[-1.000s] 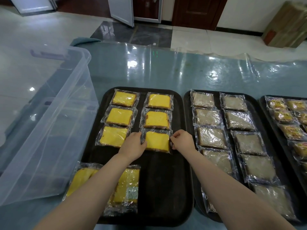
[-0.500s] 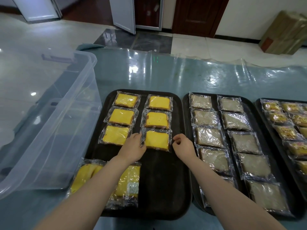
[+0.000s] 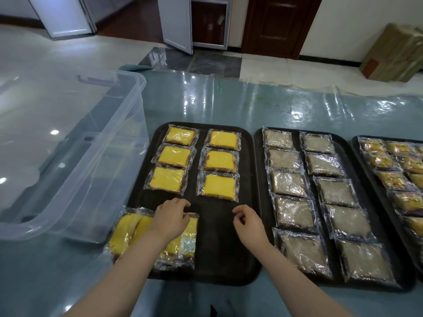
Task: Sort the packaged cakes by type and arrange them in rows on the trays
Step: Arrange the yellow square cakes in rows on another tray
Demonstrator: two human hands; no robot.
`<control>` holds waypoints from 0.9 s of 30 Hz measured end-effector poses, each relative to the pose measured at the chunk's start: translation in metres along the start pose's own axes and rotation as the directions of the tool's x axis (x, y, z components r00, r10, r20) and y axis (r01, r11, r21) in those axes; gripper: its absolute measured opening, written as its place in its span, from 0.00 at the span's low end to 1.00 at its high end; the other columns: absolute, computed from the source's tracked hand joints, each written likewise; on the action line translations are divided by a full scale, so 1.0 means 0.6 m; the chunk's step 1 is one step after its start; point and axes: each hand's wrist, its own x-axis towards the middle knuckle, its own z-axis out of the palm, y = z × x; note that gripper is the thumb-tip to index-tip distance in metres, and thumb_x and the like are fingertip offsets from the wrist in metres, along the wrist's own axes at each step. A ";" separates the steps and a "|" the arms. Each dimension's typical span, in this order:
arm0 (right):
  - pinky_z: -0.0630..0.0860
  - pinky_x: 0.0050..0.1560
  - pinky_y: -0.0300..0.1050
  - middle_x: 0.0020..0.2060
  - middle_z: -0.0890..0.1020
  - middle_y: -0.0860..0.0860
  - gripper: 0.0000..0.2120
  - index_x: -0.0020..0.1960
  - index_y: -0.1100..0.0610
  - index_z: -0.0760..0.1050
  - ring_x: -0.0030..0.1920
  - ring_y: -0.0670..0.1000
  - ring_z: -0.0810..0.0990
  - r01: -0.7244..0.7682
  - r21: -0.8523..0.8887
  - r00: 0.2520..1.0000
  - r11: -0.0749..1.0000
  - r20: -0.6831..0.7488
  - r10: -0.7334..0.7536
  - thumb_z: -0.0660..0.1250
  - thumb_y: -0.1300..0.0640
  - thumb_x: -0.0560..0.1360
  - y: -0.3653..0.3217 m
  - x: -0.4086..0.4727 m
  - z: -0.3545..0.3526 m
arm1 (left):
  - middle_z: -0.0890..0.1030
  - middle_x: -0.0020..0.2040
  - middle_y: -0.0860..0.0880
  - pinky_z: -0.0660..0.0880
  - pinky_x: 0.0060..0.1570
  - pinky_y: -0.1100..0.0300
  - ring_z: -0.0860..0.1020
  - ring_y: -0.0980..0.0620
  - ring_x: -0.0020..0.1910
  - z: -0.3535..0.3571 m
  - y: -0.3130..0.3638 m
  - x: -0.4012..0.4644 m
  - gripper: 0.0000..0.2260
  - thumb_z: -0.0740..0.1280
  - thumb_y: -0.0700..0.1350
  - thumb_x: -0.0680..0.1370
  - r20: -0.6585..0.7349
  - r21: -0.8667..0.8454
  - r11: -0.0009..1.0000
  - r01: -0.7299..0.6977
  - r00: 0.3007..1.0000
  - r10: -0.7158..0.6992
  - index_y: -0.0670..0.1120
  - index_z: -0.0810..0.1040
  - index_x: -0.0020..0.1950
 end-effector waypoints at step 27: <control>0.73 0.50 0.29 0.50 0.80 0.45 0.11 0.60 0.49 0.75 0.52 0.43 0.79 -0.196 0.170 0.956 0.966 0.253 0.150 0.67 0.58 0.79 -0.013 -0.094 0.064 | 0.75 0.52 0.56 0.72 0.47 0.67 0.76 0.61 0.48 -0.001 0.003 -0.071 0.08 0.66 0.43 0.80 -0.032 -0.356 0.934 0.045 0.998 -0.061 0.55 0.77 0.56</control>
